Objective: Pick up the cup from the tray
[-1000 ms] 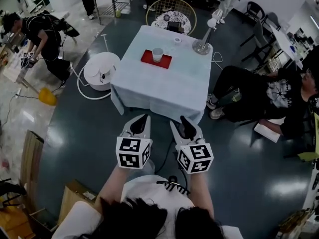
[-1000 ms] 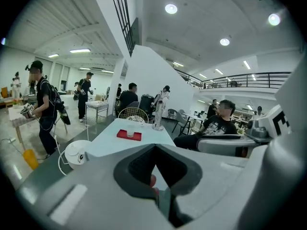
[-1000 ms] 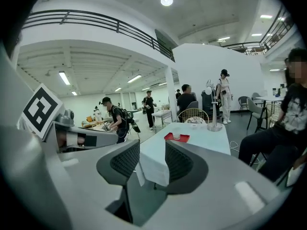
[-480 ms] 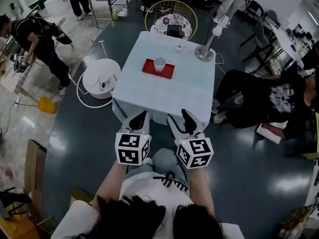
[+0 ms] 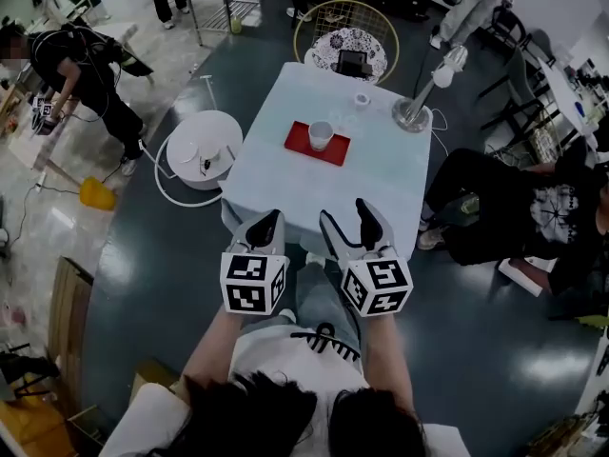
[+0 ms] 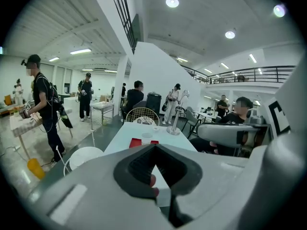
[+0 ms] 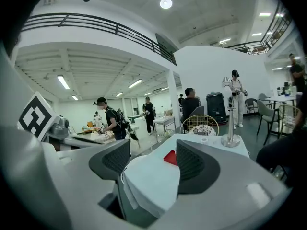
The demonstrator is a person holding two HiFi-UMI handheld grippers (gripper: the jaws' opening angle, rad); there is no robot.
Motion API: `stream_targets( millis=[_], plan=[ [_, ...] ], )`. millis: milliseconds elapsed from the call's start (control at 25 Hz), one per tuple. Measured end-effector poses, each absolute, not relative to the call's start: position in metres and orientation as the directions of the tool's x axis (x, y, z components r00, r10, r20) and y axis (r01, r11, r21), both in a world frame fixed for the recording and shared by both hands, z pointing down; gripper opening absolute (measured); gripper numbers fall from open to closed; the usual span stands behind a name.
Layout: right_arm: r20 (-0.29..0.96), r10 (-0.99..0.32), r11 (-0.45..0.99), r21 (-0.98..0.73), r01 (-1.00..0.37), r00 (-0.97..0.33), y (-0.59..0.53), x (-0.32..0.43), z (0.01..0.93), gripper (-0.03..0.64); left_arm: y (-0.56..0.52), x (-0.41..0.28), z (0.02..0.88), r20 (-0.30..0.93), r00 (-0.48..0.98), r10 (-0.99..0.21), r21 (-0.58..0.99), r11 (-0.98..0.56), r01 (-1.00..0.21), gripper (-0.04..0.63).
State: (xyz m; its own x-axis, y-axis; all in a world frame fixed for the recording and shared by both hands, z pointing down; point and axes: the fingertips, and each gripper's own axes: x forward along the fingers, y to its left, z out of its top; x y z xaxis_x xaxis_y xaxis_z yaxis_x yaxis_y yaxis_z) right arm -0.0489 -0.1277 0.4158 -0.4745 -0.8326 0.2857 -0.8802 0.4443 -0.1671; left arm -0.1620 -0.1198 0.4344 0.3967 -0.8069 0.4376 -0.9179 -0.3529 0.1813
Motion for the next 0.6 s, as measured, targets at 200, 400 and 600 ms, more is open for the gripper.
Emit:
stream_targets(
  millis=[200, 400, 600],
  plan=[
    [0.301, -0.813, 0.466, -0.177, -0.867, -0.498, -0.17, -0.05, 0.423, 0.33, -0.151, -0.16, 0.442, 0.453, 0.384, -0.804, 0.202, -0.327, -0.923, 0.0],
    [0.326, -0.788, 0.487, -0.187, -0.853, -0.522, -0.212, -0.054, 0.431, 0.344, -0.184, -0.161, 0.452, 0.497, 0.357, -0.791, 0.219, -0.284, -0.933, 0.0],
    [0.368, -0.765, 0.508, -0.161, -0.846, -0.529, -0.262, -0.049, 0.449, 0.368, -0.226, -0.152, 0.461, 0.524, 0.325, -0.787, 0.205, -0.253, -0.945, 0.0]
  ],
)
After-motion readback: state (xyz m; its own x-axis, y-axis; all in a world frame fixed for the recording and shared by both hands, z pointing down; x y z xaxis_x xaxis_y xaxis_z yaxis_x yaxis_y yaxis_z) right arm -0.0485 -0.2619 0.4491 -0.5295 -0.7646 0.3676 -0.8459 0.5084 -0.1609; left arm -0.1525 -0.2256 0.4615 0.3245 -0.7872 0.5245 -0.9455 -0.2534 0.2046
